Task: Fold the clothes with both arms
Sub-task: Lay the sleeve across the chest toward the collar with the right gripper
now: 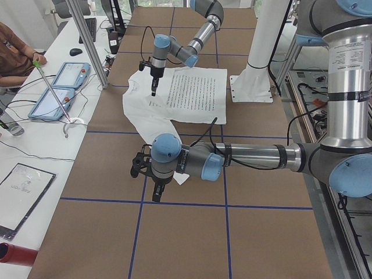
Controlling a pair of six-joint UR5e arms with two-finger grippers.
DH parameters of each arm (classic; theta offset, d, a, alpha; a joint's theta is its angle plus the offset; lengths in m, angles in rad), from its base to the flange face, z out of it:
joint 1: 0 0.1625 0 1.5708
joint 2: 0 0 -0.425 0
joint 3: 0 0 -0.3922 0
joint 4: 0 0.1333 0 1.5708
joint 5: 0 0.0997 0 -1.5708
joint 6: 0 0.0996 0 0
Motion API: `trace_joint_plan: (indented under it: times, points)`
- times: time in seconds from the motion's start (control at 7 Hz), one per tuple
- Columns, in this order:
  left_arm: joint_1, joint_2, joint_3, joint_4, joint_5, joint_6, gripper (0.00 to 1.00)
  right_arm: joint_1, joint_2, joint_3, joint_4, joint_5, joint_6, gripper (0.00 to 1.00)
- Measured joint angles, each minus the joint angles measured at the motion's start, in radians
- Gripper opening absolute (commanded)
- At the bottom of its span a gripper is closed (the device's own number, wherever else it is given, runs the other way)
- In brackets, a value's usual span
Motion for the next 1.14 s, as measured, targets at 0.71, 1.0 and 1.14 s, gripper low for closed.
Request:
trace_joint_plan:
  times: [0.71, 1.0, 1.14]
  points:
    - [0.000, -0.024, 0.041, 0.000, -0.002, -0.008, 0.99, -0.041, 0.053, -0.021, 0.131, -0.202, 0.005, 1.00]
    - [0.004, -0.029, 0.047, -0.021, -0.004, -0.098, 0.99, -0.034, 0.001, 0.123, 0.000, -0.189, 0.027, 1.00]
    - [0.017, -0.016, 0.046, -0.078, -0.002, -0.198, 0.99, -0.017, -0.049, 0.266, -0.180, -0.155, 0.015, 1.00]
